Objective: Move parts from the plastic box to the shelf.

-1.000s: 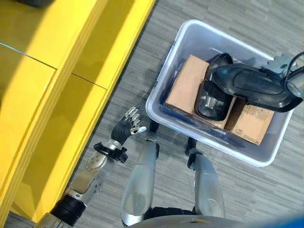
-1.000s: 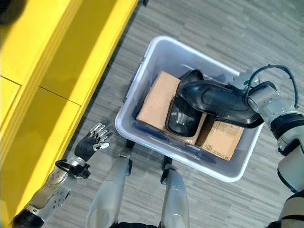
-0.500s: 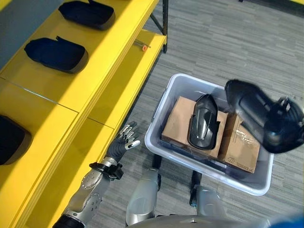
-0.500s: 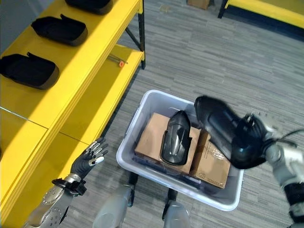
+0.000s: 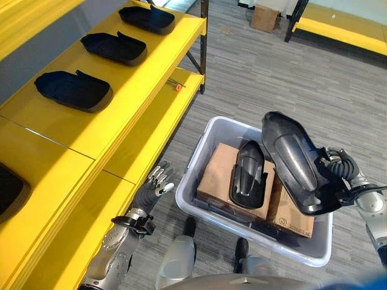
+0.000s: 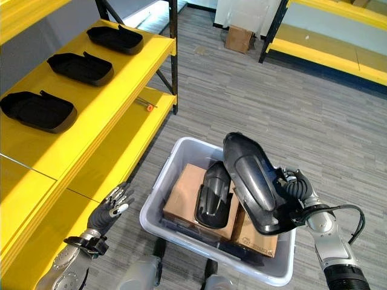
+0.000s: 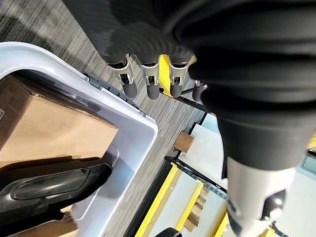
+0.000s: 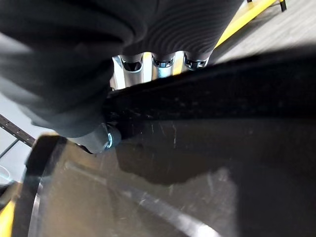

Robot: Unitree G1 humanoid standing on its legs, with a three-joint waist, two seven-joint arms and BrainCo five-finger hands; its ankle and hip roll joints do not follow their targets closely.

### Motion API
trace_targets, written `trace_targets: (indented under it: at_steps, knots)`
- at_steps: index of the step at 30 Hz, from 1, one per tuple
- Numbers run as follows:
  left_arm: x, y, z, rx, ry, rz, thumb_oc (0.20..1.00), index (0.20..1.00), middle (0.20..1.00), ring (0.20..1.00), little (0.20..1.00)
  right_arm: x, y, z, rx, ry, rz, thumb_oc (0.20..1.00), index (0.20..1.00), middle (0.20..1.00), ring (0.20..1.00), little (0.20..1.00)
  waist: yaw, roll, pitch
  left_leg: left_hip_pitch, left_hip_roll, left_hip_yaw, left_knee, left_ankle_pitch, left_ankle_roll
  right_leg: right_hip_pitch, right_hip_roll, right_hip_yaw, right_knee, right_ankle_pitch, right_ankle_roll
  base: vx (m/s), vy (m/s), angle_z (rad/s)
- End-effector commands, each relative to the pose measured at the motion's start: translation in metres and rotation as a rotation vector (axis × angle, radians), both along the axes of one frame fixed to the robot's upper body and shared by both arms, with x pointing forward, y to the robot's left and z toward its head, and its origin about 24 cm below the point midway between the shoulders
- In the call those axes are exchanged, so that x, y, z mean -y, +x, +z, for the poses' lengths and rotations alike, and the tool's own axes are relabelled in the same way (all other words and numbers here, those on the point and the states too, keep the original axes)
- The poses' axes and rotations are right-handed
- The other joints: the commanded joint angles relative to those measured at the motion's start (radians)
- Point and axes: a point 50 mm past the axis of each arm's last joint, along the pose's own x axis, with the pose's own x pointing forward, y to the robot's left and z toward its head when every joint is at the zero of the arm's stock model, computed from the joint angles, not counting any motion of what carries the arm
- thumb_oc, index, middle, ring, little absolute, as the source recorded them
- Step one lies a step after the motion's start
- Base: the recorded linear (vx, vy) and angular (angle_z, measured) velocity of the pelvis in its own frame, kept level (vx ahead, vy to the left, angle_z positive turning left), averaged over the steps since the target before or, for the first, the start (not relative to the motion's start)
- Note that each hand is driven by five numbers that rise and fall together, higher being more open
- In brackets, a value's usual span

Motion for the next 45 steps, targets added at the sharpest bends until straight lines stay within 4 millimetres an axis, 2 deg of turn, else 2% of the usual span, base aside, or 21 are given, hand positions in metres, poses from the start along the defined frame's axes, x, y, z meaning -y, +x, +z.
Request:
trace_targets:
  at_steps: [1,3,7,13,17,19,20,21,22,23,24,27,29,30,34,37,41,45]
  knots:
    - [0.008,0.000,0.003,0.042,0.024,-0.081,1.000,1.000,1.000,1.000,1.000,0.019,0.021,0.044,0.148,-0.051,-0.009,0.200,0.200,0.200,0.200,0.200,0.031,0.017,-0.087,0.023,0.092,-0.035,-0.134,0.095,-0.016,-0.094,-0.048,-0.016,0.170,-0.017,0.067,0.09,-0.026,-0.02]
    - [0.011,-0.001,0.000,0.030,0.023,-0.083,1.000,1.000,1.000,1.000,1.000,0.012,0.024,0.039,0.158,0.020,-0.008,0.200,0.200,0.200,0.200,0.200,0.037,0.015,-0.114,0.039,0.092,-0.037,-0.143,0.092,-0.017,-0.080,-0.045,-0.018,0.165,-0.019,0.068,0.09,-0.027,0.05]
    - [0.009,-0.001,0.001,0.032,0.026,-0.075,1.000,1.000,1.000,1.000,1.000,0.004,0.027,0.036,0.149,0.036,0.021,0.200,0.200,0.200,0.200,0.200,0.045,0.014,-0.135,0.054,0.097,-0.038,-0.143,0.088,-0.018,-0.065,-0.040,-0.021,0.168,-0.031,0.064,0.03,-0.030,0.02]
    - [0.000,-0.007,-0.002,0.016,0.037,-0.025,1.000,1.000,1.000,1.000,1.000,-0.010,0.031,0.030,0.120,0.046,0.079,0.200,0.200,0.200,0.200,0.200,0.078,0.010,-0.166,0.092,0.140,-0.062,-0.124,0.093,-0.034,-0.024,0.001,-0.053,0.233,-0.105,0.030,0.00,-0.134,0.07]
    - [-0.008,-0.019,-0.010,-0.034,0.054,-0.003,1.000,1.000,1.000,1.000,1.000,-0.020,0.036,0.027,0.123,0.090,0.112,0.200,0.200,0.200,0.200,0.200,0.115,0.014,-0.152,0.084,0.208,-0.120,-0.138,0.167,-0.067,-0.006,0.078,-0.097,0.260,-0.160,-0.022,-0.11,-0.249,0.33]
    - [-0.010,-0.020,-0.013,-0.044,0.061,-0.008,1.000,1.000,1.000,1.000,1.000,-0.023,0.039,0.029,0.139,0.103,0.113,0.200,0.200,0.200,0.200,0.200,0.135,0.027,-0.135,0.058,0.234,-0.156,-0.171,0.230,-0.090,-0.019,0.109,-0.122,0.262,-0.167,-0.041,-0.21,-0.199,0.56]
    - [-0.011,-0.020,-0.015,-0.053,0.072,-0.007,1.000,1.000,1.000,1.000,1.000,-0.024,0.041,0.030,0.153,0.120,0.111,0.200,0.200,0.200,0.200,0.200,0.160,0.040,-0.117,0.034,0.250,-0.180,-0.213,0.294,-0.113,-0.019,0.124,-0.145,0.257,-0.179,-0.051,-0.31,-0.103,0.67]
    - [-0.008,-0.017,-0.015,-0.048,0.071,-0.018,1.000,1.000,1.000,1.000,1.000,-0.020,0.041,0.034,0.170,0.111,0.099,0.200,0.200,0.200,0.200,0.200,0.148,0.050,-0.097,0.002,0.239,-0.160,-0.214,0.307,-0.109,-0.033,0.108,-0.182,0.256,-0.163,-0.054,-0.24,-0.051,0.86]
    - [-0.008,-0.017,-0.015,-0.048,0.071,-0.018,1.000,1.000,1.000,1.000,1.000,-0.020,0.041,0.034,0.170,0.111,0.099,0.200,0.200,0.200,0.200,0.200,0.148,0.050,-0.097,0.002,0.239,-0.160,-0.214,0.307,-0.109,-0.033,0.108,-0.182,0.256,-0.163,-0.054,-0.30,0.055,1.31]
    - [-0.005,-0.011,-0.016,-0.040,0.065,-0.009,1.000,1.000,1.000,1.000,1.000,-0.013,0.039,0.039,0.187,0.096,0.070,0.200,0.200,0.200,0.200,0.200,0.131,0.045,-0.079,-0.032,0.236,-0.062,-0.192,0.302,-0.089,-0.041,0.082,-0.224,0.239,-0.141,-0.054,-0.25,0.028,1.46]
    - [-0.004,-0.008,-0.015,-0.031,0.065,-0.009,1.000,1.000,1.000,1.000,1.000,-0.010,0.038,0.040,0.191,0.092,0.063,0.200,0.200,0.200,0.200,0.200,0.125,0.042,-0.071,-0.035,0.240,-0.018,-0.161,0.288,-0.083,-0.046,0.068,-0.240,0.230,-0.127,-0.053,-0.30,0.041,1.33]
    - [0.001,-0.001,-0.012,-0.003,0.054,-0.011,1.000,1.000,1.000,1.000,1.000,-0.007,0.033,0.039,0.197,0.100,0.046,0.200,0.200,0.200,0.200,0.200,0.111,0.030,-0.077,0.002,0.239,0.021,-0.057,0.199,-0.085,-0.067,0.017,-0.287,0.210,-0.088,-0.047,-0.21,0.034,0.82]
    - [0.007,0.005,-0.010,0.014,0.054,-0.022,1.000,1.000,1.000,1.000,1.000,-0.007,0.030,0.037,0.205,0.113,0.033,0.200,0.200,0.200,0.200,0.200,0.088,0.025,-0.095,0.044,0.256,0.057,-0.003,0.164,-0.085,-0.073,-0.006,-0.328,0.203,-0.081,-0.053,-0.10,0.040,0.79]
    - [0.009,0.009,-0.008,0.021,0.050,-0.025,1.000,1.000,1.000,1.000,1.000,-0.008,0.028,0.036,0.207,0.123,0.027,0.200,0.200,0.200,0.200,0.200,0.073,0.026,-0.107,0.085,0.281,0.076,0.017,0.134,-0.096,-0.068,-0.009,-0.338,0.211,-0.101,-0.048,0.00,0.053,0.97]
    - [0.018,0.017,-0.003,0.047,0.036,-0.048,1.000,1.000,1.000,1.000,1.000,-0.001,0.017,0.028,0.199,0.140,-0.032,0.200,0.200,0.200,0.200,0.200,0.026,0.041,-0.149,0.181,0.313,0.159,-0.068,0.102,-0.104,-0.071,-0.048,-0.414,0.237,-0.091,-0.027,-0.01,0.146,0.94]
    - [0.024,0.020,0.000,0.063,0.029,-0.072,1.000,1.000,1.000,1.000,1.000,-0.002,0.014,0.023,0.206,0.153,-0.062,0.200,0.200,0.200,0.200,0.200,0.017,0.052,-0.165,0.173,0.271,0.183,-0.121,0.058,-0.094,-0.066,-0.095,-0.436,0.259,-0.059,0.006,0.05,0.248,0.75]
    - [0.015,0.021,0.003,0.073,0.062,-0.058,1.000,1.000,1.000,1.000,1.000,-0.006,0.013,0.014,0.198,0.200,-0.093,0.200,0.200,0.200,0.200,0.200,0.037,0.031,-0.170,0.170,0.210,0.172,-0.138,0.033,-0.073,-0.050,-0.167,-0.455,0.252,0.012,0.058,0.05,0.227,0.42]
    - [0.008,0.019,0.005,0.081,0.074,-0.025,1.000,1.000,1.000,1.000,1.000,-0.011,0.015,0.006,0.184,0.228,-0.107,0.200,0.200,0.200,0.200,0.200,0.058,0.019,-0.175,0.168,0.166,0.163,-0.156,0.014,-0.052,-0.044,-0.200,-0.456,0.231,0.057,0.089,0.03,0.175,0.21]
